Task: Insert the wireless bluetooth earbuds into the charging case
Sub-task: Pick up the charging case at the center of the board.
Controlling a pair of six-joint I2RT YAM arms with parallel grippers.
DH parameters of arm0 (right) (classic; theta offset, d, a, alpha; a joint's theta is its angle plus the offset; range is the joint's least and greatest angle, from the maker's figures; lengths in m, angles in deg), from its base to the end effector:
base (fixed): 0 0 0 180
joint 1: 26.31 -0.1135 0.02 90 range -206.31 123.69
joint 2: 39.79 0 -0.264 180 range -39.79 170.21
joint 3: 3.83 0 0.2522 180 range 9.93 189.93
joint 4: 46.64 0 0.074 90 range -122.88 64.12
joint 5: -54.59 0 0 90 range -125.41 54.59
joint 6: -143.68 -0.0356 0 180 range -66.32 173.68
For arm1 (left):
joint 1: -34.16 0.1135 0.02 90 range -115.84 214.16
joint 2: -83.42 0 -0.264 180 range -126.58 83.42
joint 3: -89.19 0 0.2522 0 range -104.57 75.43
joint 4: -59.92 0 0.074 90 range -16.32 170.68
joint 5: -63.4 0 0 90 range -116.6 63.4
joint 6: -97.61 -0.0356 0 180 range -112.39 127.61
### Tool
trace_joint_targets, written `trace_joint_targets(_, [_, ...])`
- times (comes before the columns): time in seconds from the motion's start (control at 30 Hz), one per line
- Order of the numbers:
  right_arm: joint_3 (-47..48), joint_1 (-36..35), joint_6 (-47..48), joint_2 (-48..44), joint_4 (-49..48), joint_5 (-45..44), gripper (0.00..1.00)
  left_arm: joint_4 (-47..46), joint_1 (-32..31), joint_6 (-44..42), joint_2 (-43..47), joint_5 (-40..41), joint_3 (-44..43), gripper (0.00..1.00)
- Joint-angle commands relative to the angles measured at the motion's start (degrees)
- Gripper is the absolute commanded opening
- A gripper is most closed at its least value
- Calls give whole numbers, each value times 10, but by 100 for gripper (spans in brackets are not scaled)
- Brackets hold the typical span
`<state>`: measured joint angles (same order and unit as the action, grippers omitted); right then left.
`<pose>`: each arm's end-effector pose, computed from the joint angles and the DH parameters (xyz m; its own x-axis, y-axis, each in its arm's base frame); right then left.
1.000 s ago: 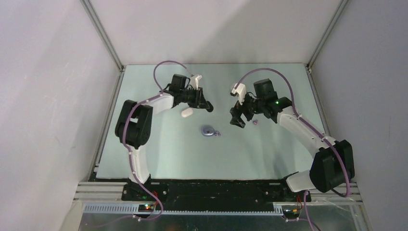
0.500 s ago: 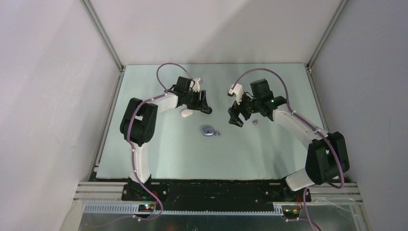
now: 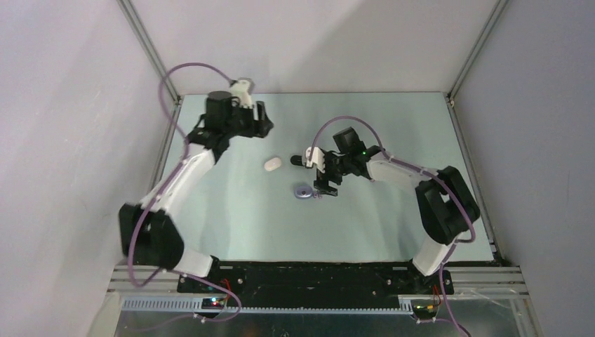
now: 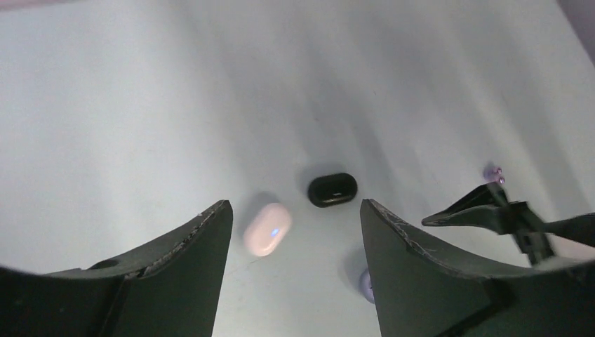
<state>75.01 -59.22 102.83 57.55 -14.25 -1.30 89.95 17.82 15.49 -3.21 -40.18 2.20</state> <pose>0.2898 0.2114 0.2150 0.1388 -0.6562 -0.7417 -0.9812 0.0100 -0.1925 0.3345 -0.1068 0.3249 -0.5349 0.0179 -0.8448 0.3997 0.8862 -0.2343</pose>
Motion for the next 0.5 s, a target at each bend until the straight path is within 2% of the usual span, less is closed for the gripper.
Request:
trace_joint_targets(0.0, [35, -21, 105, 48, -25, -8, 89, -27, 24, -14, 104, 34, 63, 73])
trace_joint_targets(0.23, [62, -53, 127, 101, -27, -36, 89, -55, 34, 43, 158, 33, 139, 73])
trace_joint_targets(0.47, [79, -63, 105, 123, -17, -36, 89, -87, 55, 113, 162, -27, 189, 73])
